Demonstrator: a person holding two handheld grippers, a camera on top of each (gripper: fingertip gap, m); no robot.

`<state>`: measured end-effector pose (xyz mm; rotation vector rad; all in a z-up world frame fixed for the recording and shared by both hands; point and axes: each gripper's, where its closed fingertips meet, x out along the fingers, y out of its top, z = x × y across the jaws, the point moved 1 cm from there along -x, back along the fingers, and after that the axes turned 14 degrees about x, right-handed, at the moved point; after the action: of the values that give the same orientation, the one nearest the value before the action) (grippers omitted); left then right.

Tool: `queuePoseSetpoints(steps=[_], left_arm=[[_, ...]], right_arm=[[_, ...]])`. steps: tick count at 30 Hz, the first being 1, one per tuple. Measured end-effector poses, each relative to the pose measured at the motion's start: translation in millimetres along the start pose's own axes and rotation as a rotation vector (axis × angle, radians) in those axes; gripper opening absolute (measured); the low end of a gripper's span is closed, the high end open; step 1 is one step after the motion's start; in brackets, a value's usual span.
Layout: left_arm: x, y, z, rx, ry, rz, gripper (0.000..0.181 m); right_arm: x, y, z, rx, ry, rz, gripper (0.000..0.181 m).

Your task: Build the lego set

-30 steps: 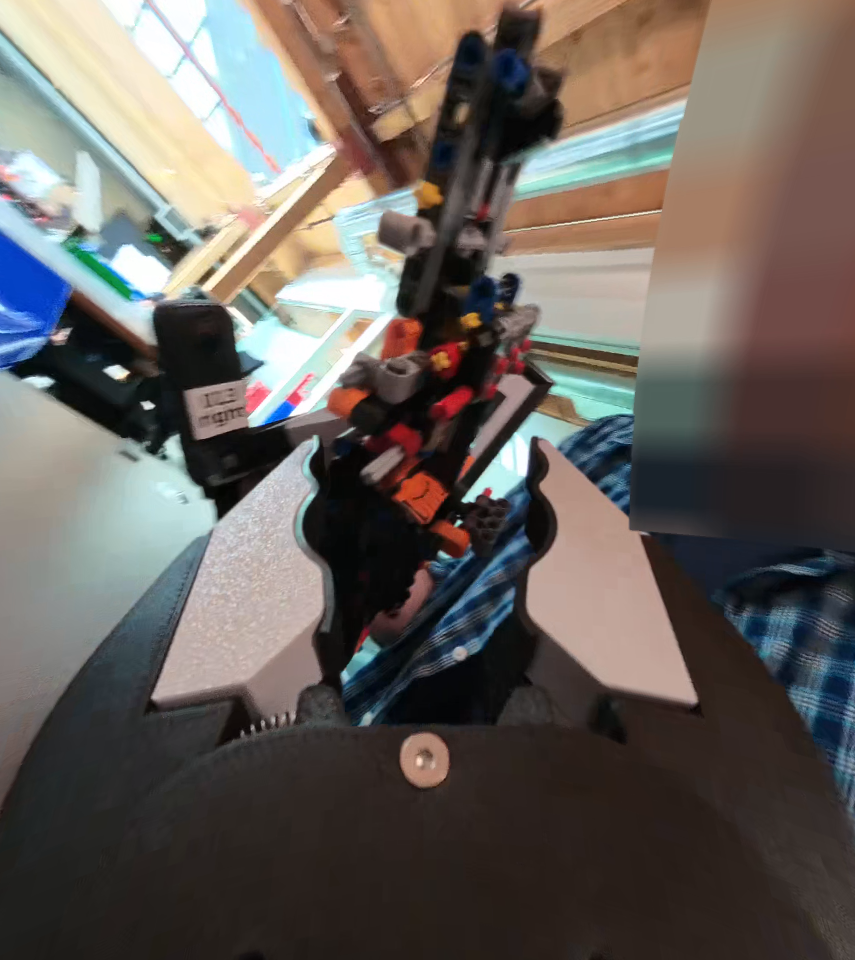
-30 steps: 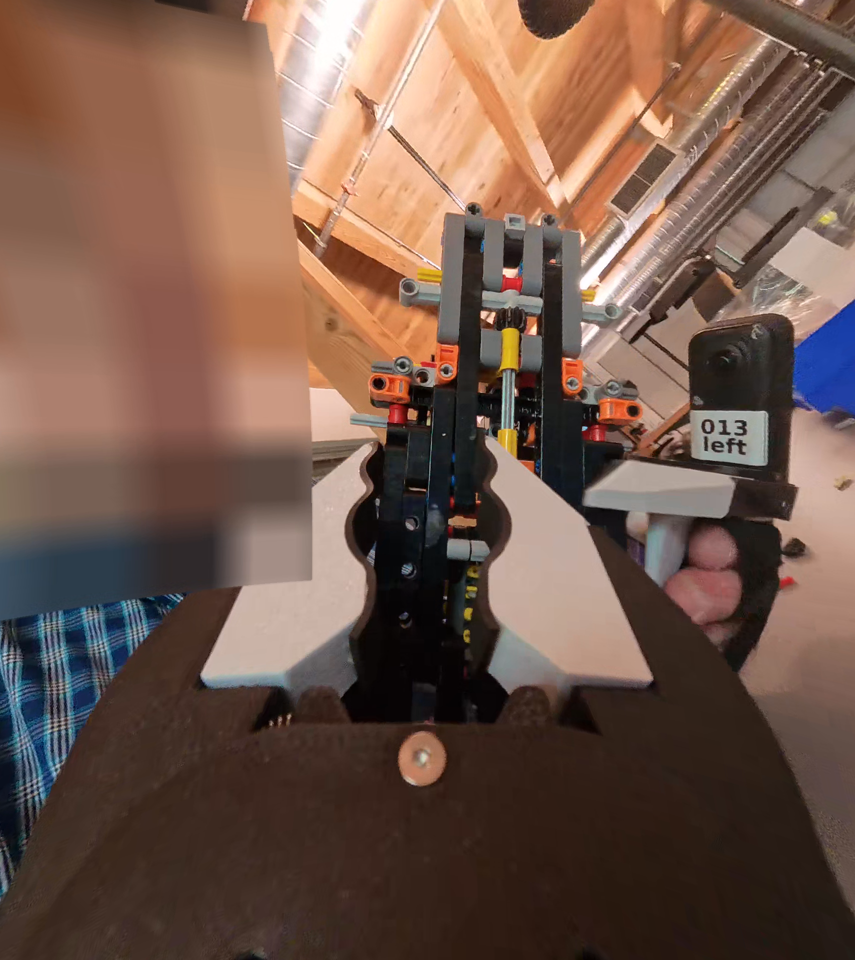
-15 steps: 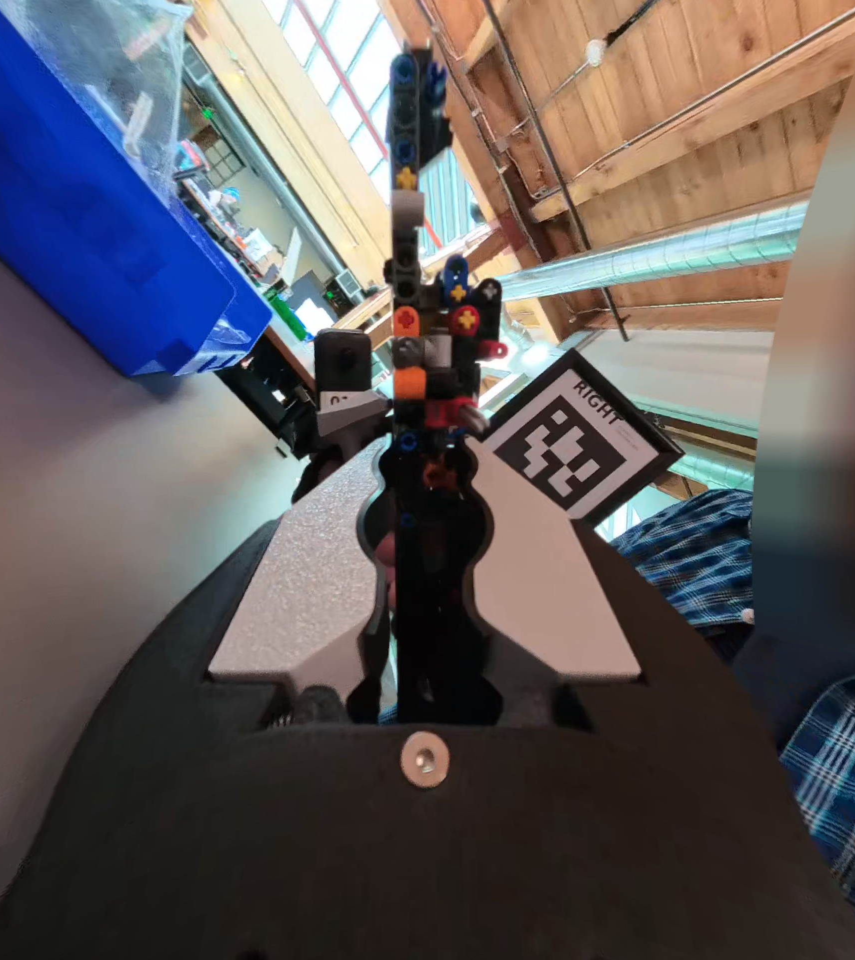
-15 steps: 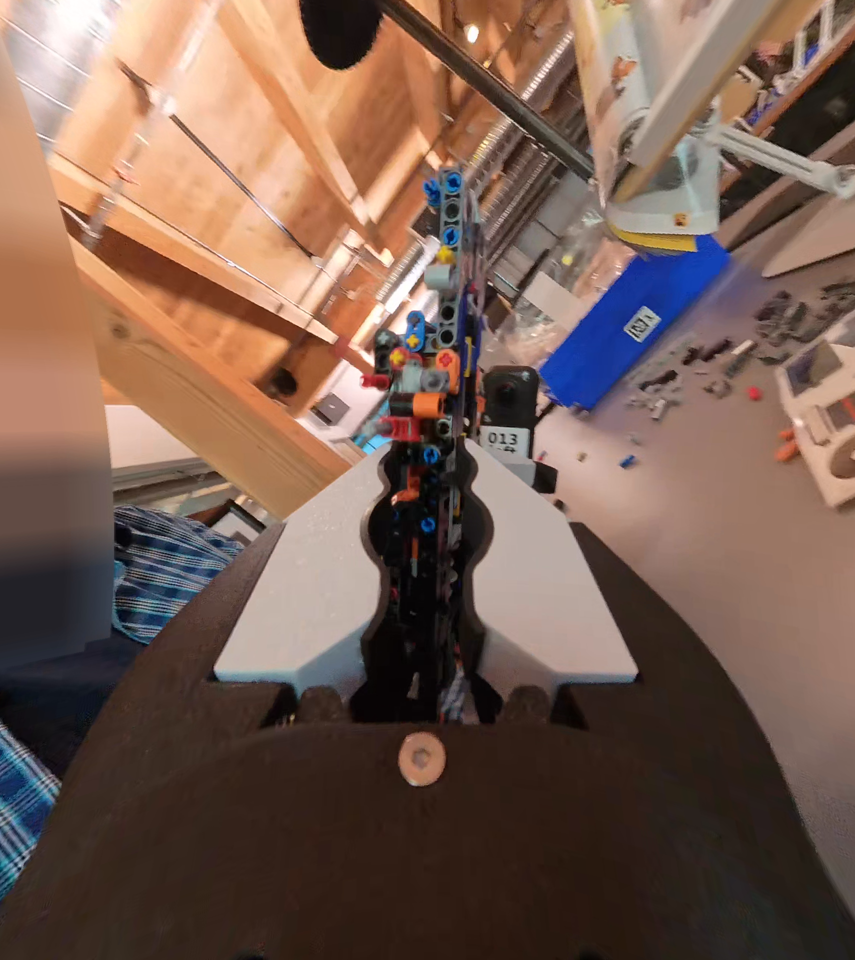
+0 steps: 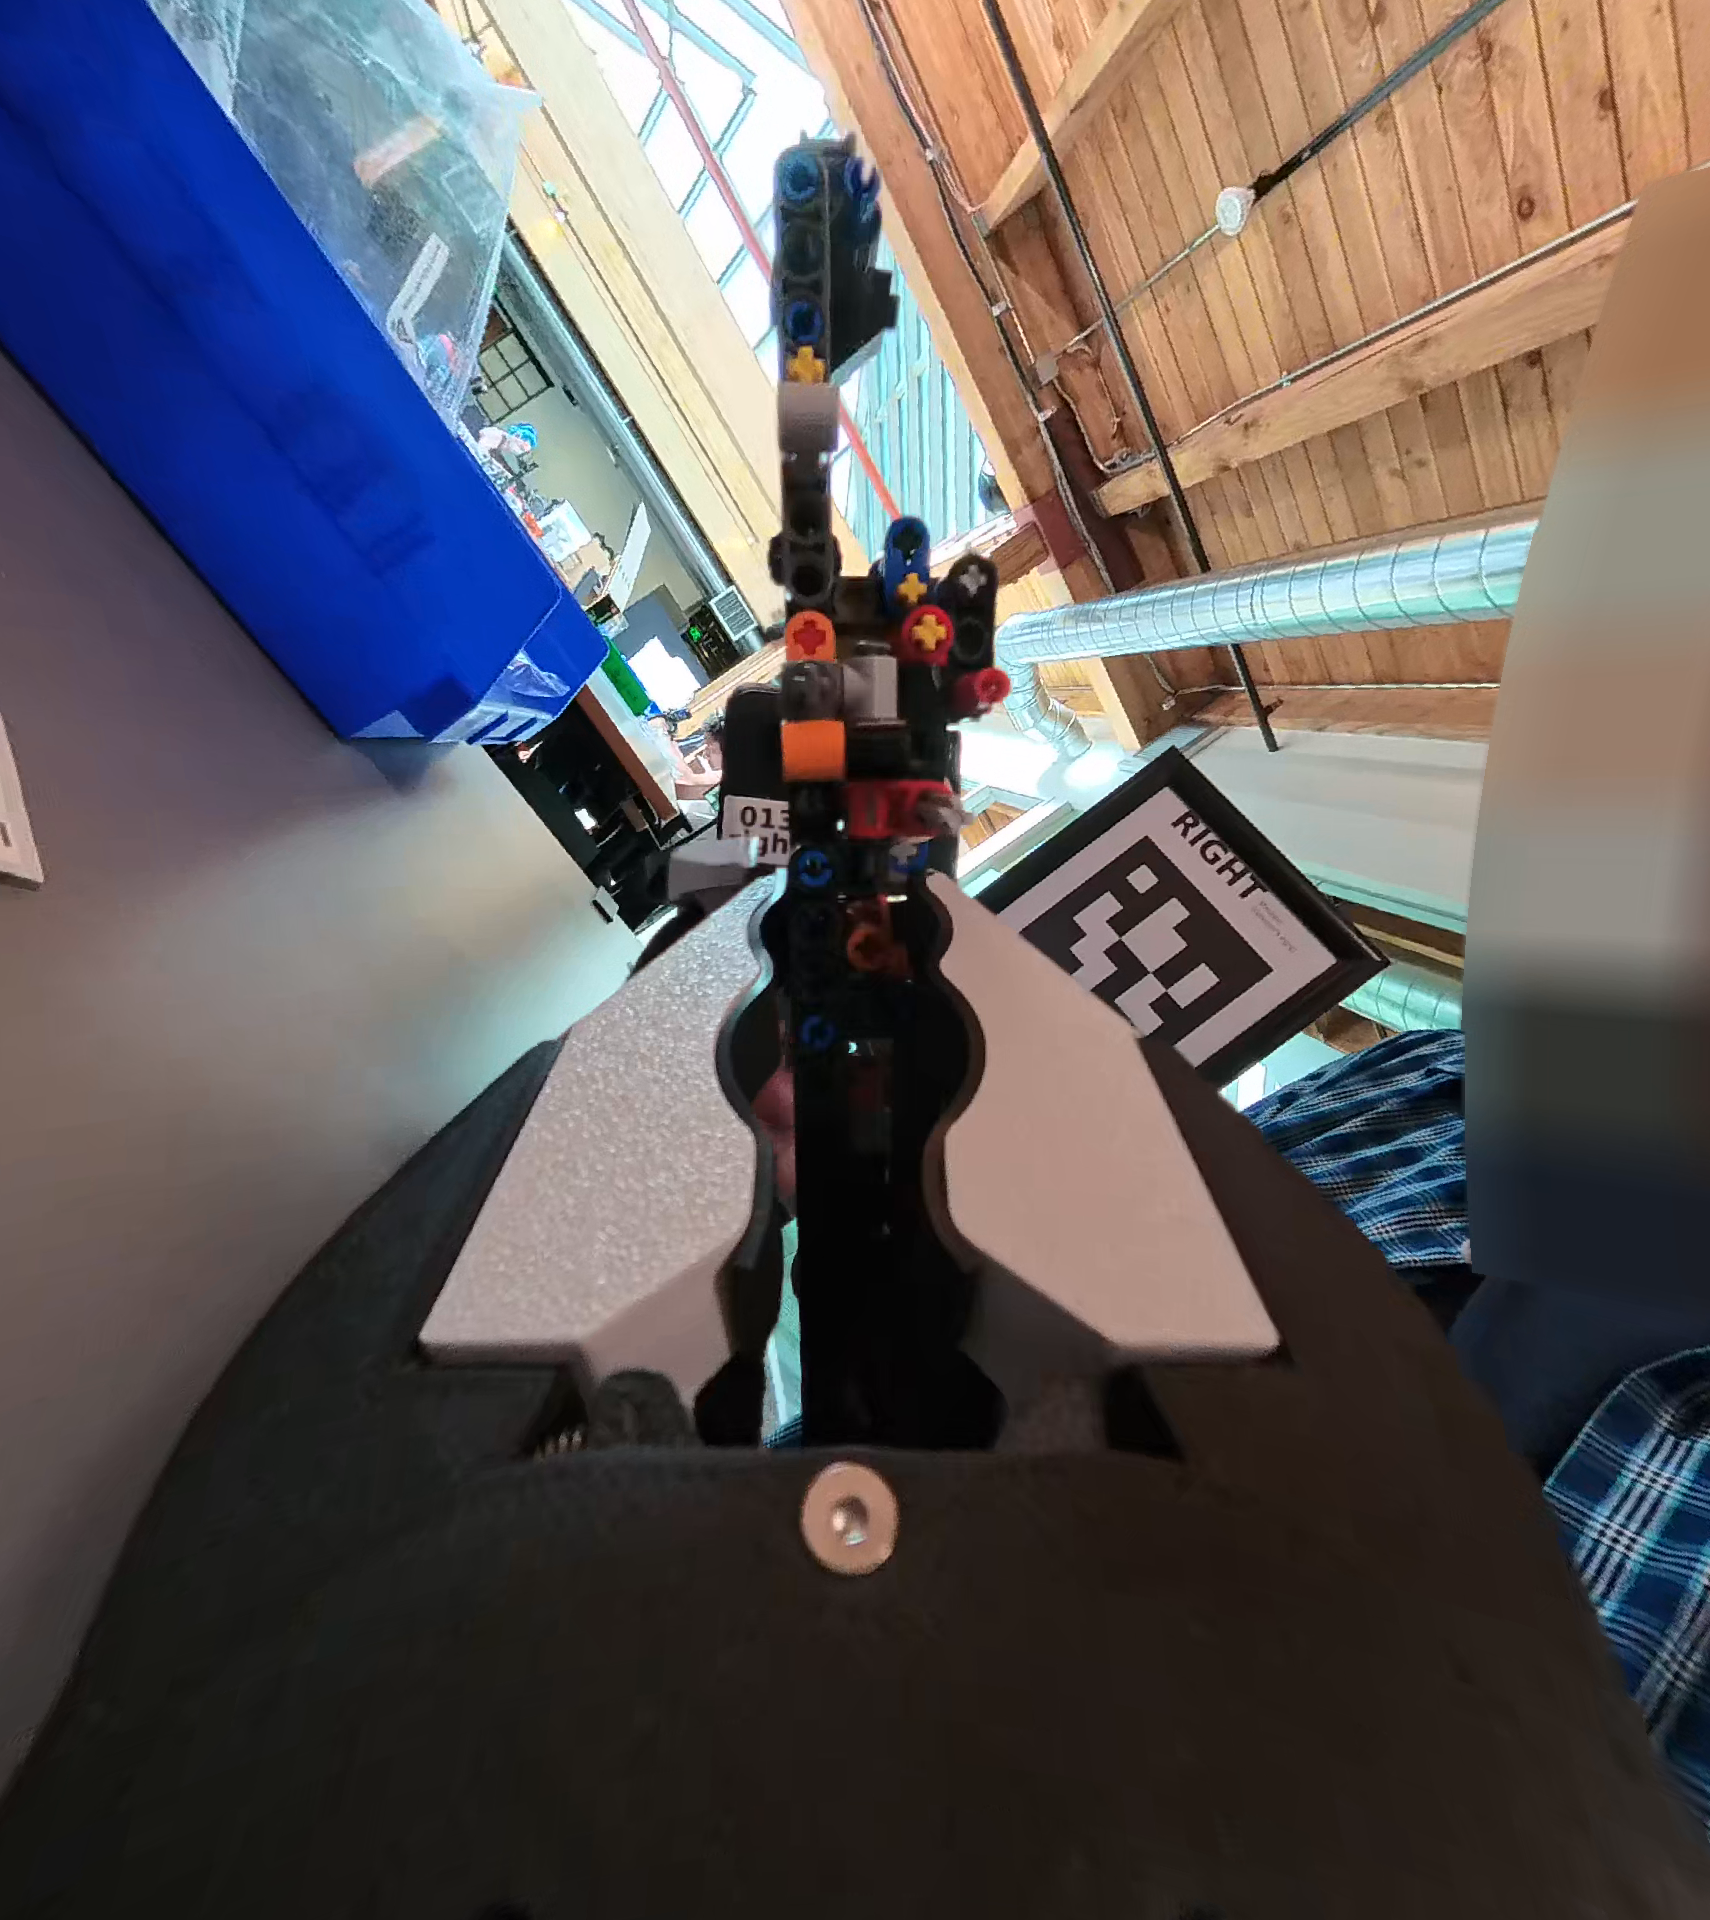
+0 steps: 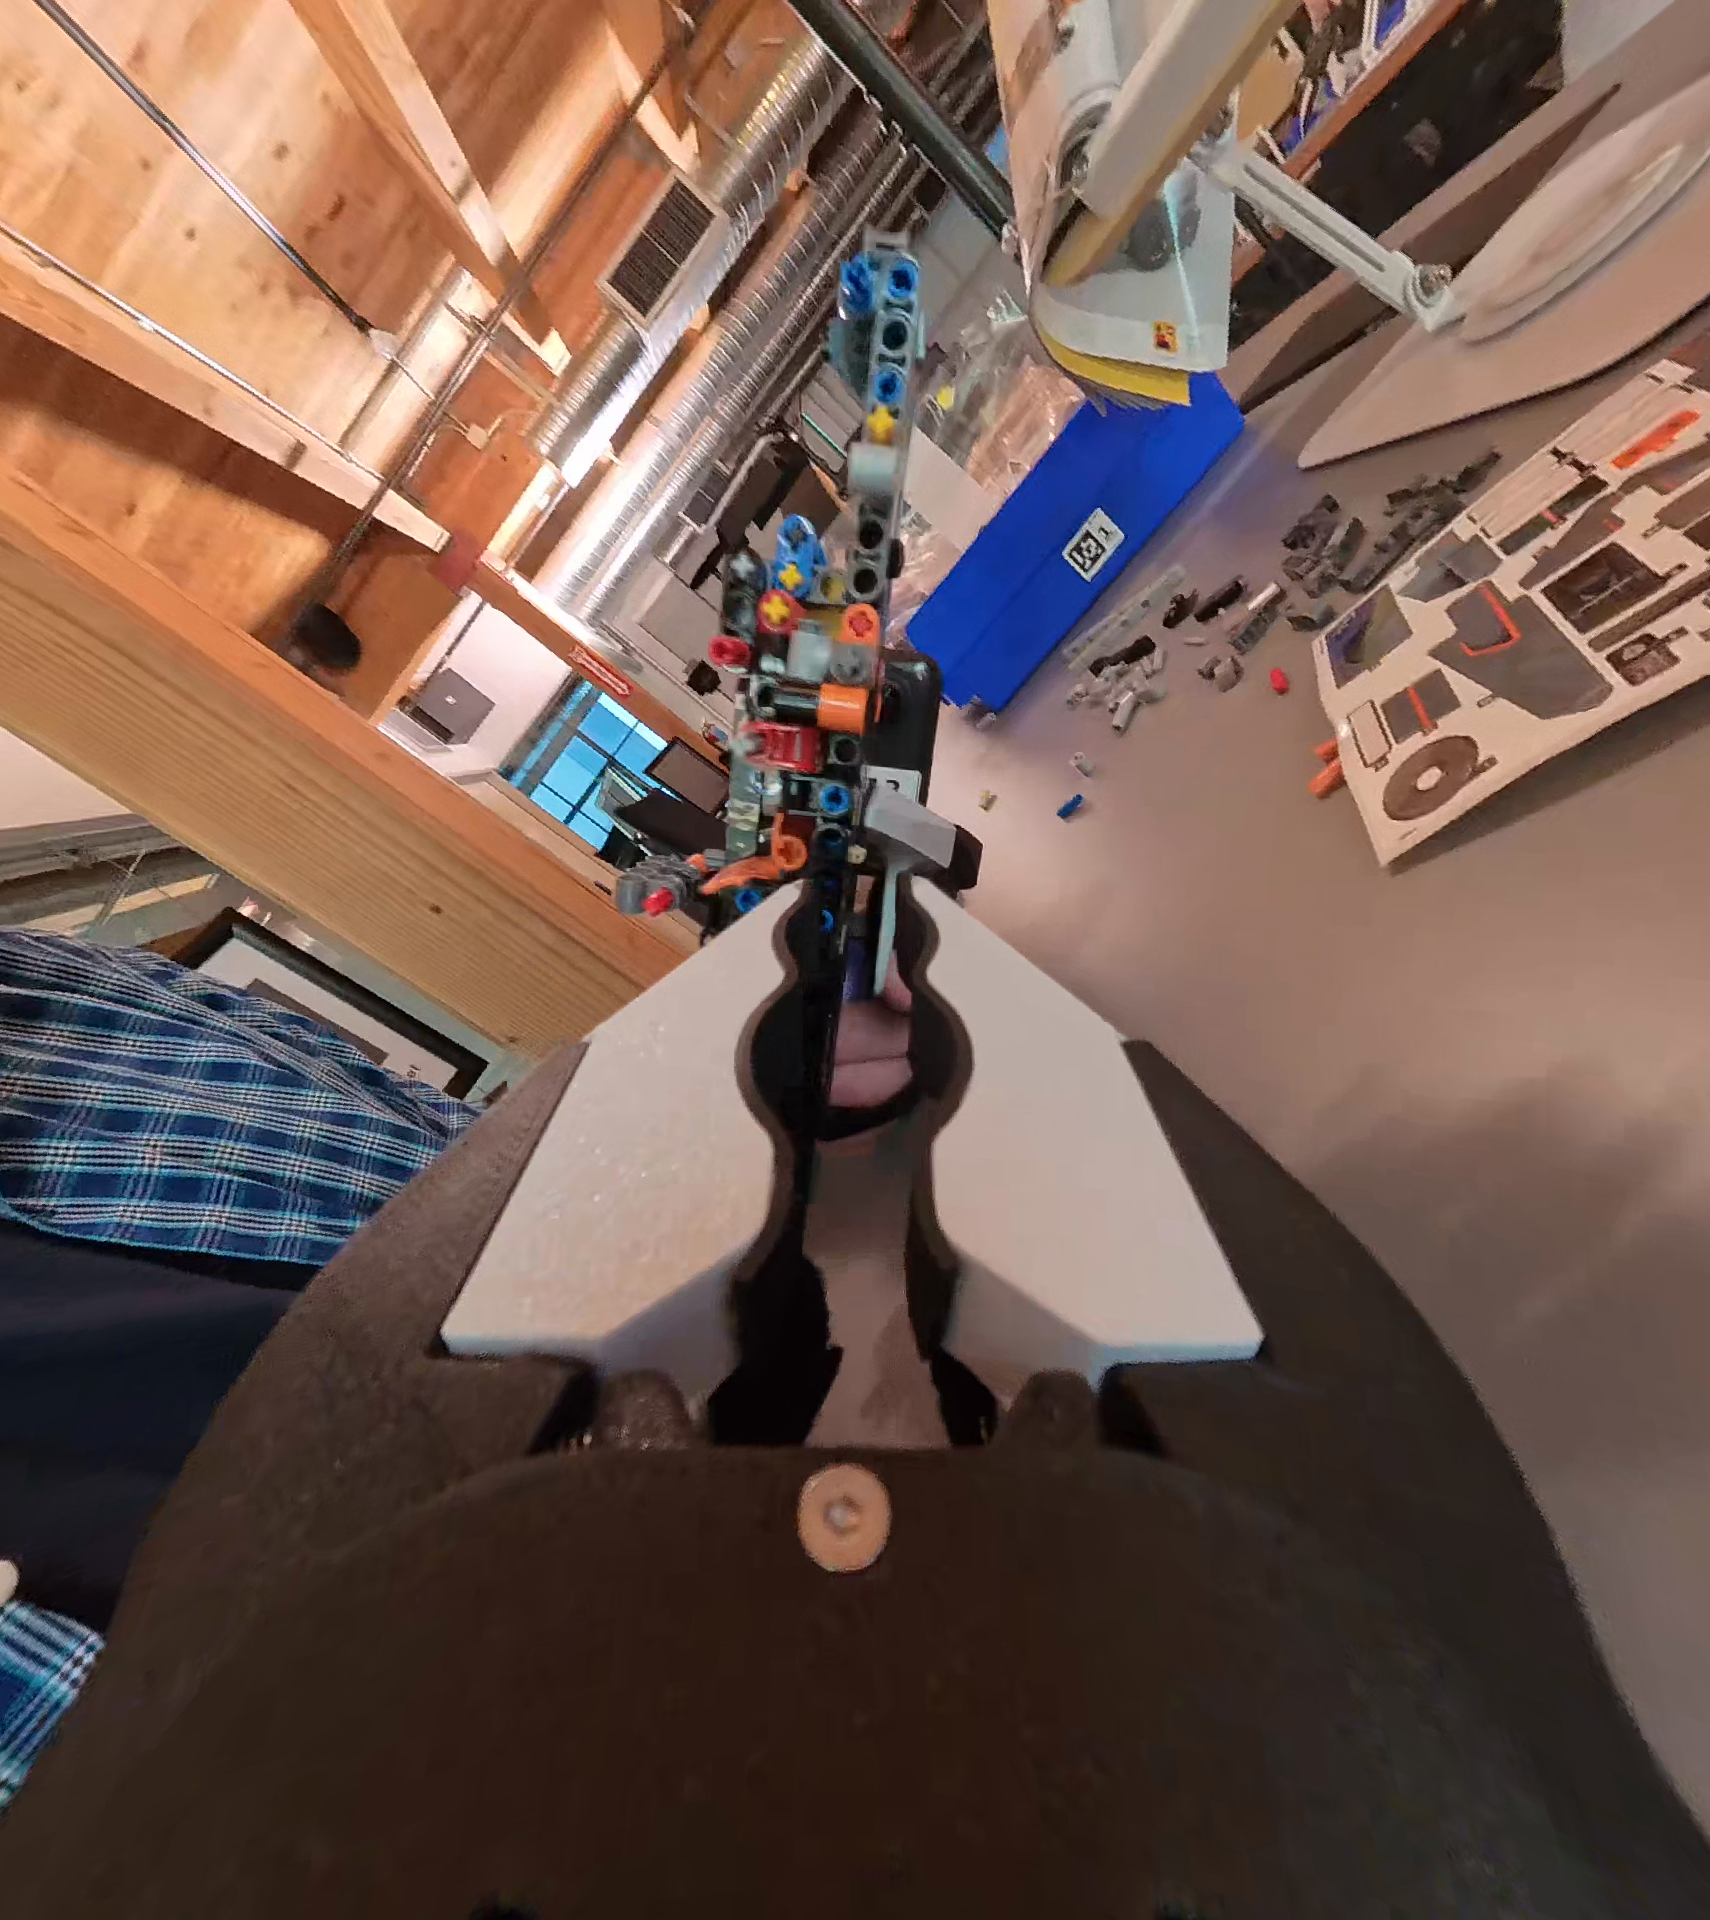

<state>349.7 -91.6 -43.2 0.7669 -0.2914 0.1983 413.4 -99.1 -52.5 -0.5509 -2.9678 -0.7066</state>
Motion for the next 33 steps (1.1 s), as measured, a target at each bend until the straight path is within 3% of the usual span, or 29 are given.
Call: queuePoseSetpoints(steps=[5, 9, 13, 18, 24, 33], left_arm=[[4.9, -5.7, -0.9, 0.003, 0.020, -0.045, 0.023], [2.2, 7.1, 4.3, -0.053, -0.052, 0.049, 0.050], [-5.4, 6.6, 1.0, -0.070, -0.041, 0.068, 0.050], [-15.5, -4.7, -3.7, -0.075, 0.049, -0.011, 0.044], [-28.9, -11.9, -4.9, -0.084, 0.118, -0.049, 0.049], [-35.7, -8.8, -3.8, -0.081, 0.135, -0.011, 0.045]], right_arm=[[6.9, -3.7, -0.4, -0.010, 0.008, -0.013, 0.005], [7.7, -6.7, 8.4, 0.038, 0.011, -0.014, 0.004], [10.4, -6.9, 9.5, 0.044, 0.005, -0.011, 0.004], [11.5, -7.3, 14.9, 0.053, -0.025, -0.028, 0.004], [14.4, -10.9, 16.6, 0.047, -0.038, -0.055, 0.004], [10.1, 4.7, 7.7, 0.173, 0.101, 0.041, 0.003]])
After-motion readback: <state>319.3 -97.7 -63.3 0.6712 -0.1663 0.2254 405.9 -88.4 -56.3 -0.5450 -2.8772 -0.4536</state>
